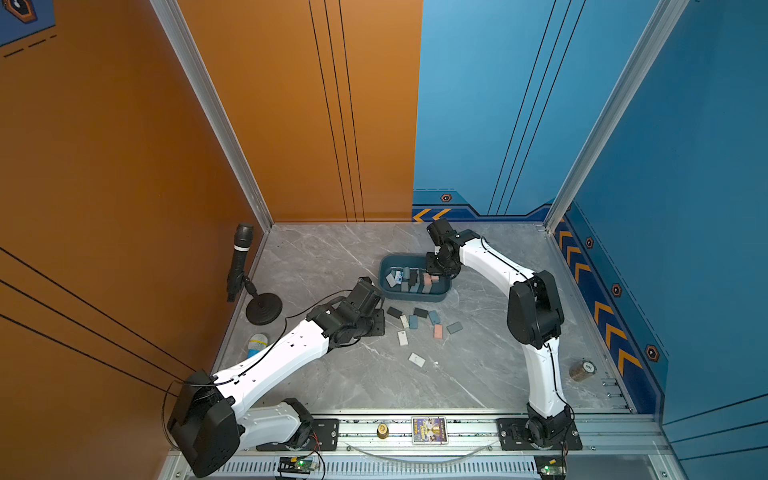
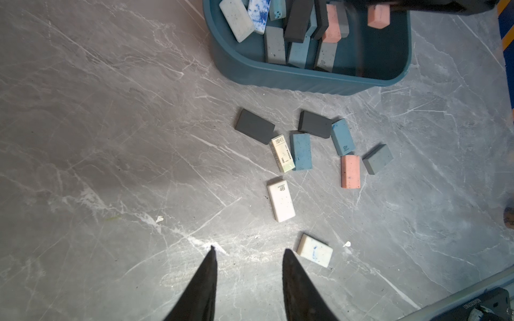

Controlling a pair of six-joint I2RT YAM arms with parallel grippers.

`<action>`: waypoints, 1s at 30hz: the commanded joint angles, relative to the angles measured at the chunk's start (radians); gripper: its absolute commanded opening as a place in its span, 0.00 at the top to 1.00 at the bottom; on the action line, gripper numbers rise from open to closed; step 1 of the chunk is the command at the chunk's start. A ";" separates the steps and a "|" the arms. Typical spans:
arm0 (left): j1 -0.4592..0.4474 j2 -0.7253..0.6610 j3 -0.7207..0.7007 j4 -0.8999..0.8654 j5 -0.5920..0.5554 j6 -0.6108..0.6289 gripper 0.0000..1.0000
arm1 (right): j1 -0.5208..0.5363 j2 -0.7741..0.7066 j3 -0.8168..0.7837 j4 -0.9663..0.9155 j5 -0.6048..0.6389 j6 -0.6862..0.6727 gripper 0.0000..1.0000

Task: Put the eraser in the storage box
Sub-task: Place the eraser in the storage box.

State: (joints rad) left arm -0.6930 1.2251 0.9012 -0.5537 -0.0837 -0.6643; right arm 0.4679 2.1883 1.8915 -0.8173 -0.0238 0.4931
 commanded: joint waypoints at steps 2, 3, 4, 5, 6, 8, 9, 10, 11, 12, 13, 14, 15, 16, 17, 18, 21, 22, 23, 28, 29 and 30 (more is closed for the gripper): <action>0.007 0.006 0.004 -0.024 0.012 -0.013 0.60 | -0.012 0.053 0.067 -0.055 -0.004 -0.019 0.77; 0.008 0.007 0.003 -0.025 0.013 -0.012 0.60 | -0.014 0.065 0.078 -0.056 -0.001 -0.018 0.77; 0.007 0.008 0.004 -0.025 0.013 -0.011 0.60 | -0.016 0.075 0.087 -0.058 -0.002 -0.016 0.77; 0.007 0.010 0.004 -0.024 0.013 -0.011 0.60 | -0.018 0.086 0.098 -0.062 -0.002 -0.014 0.77; 0.008 0.010 0.004 -0.023 0.012 -0.011 0.60 | -0.020 0.096 0.107 -0.066 0.000 -0.013 0.77; 0.008 0.011 0.004 -0.024 0.012 -0.012 0.60 | -0.020 0.108 0.119 -0.067 0.006 -0.011 0.76; 0.008 0.011 0.004 -0.024 0.010 -0.012 0.60 | -0.020 0.113 0.125 -0.071 0.009 -0.013 0.76; 0.007 0.011 0.005 -0.024 0.009 -0.014 0.60 | -0.021 0.119 0.131 -0.072 0.011 -0.013 0.76; 0.009 0.011 0.002 -0.025 0.009 -0.014 0.60 | -0.023 0.125 0.137 -0.074 0.013 -0.013 0.75; 0.008 0.011 0.003 -0.024 0.007 -0.014 0.60 | -0.024 0.131 0.142 -0.077 0.012 -0.013 0.74; 0.008 0.012 0.003 -0.024 0.008 -0.014 0.60 | -0.026 0.136 0.147 -0.078 0.010 -0.011 0.74; 0.008 0.012 0.002 -0.024 0.010 -0.014 0.60 | -0.026 0.141 0.153 -0.083 0.011 -0.010 0.73; 0.008 0.014 0.003 -0.024 0.010 -0.015 0.60 | -0.026 0.144 0.156 -0.087 0.010 -0.010 0.73; 0.009 0.014 0.004 -0.025 0.010 -0.015 0.60 | -0.026 0.146 0.158 -0.087 0.009 -0.010 0.72; 0.008 0.016 0.005 -0.024 0.010 -0.015 0.60 | -0.027 0.149 0.159 -0.088 0.010 -0.010 0.72; 0.010 0.015 0.004 -0.024 0.010 -0.014 0.60 | -0.028 0.151 0.161 -0.089 0.010 -0.010 0.71; 0.009 0.017 0.005 -0.024 0.010 -0.014 0.60 | -0.028 0.158 0.165 -0.093 0.009 -0.009 0.70; 0.009 0.017 0.005 -0.025 0.011 -0.015 0.60 | -0.028 0.159 0.167 -0.093 0.010 -0.010 0.69; 0.009 0.016 0.004 -0.025 0.011 -0.014 0.60 | -0.029 0.160 0.169 -0.095 0.010 -0.010 0.69; 0.009 0.015 0.003 -0.025 0.013 -0.016 0.60 | -0.028 0.148 0.170 -0.100 0.006 -0.007 0.61; 0.008 0.013 0.002 -0.024 0.012 -0.016 0.60 | -0.028 0.140 0.169 -0.101 0.005 -0.007 0.60; 0.007 0.015 0.003 -0.023 0.013 -0.015 0.60 | -0.026 0.133 0.169 -0.102 0.006 -0.007 0.59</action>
State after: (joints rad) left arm -0.6930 1.2339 0.9012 -0.5537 -0.0818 -0.6750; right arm 0.4446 2.3417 2.0323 -0.8825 -0.0235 0.4934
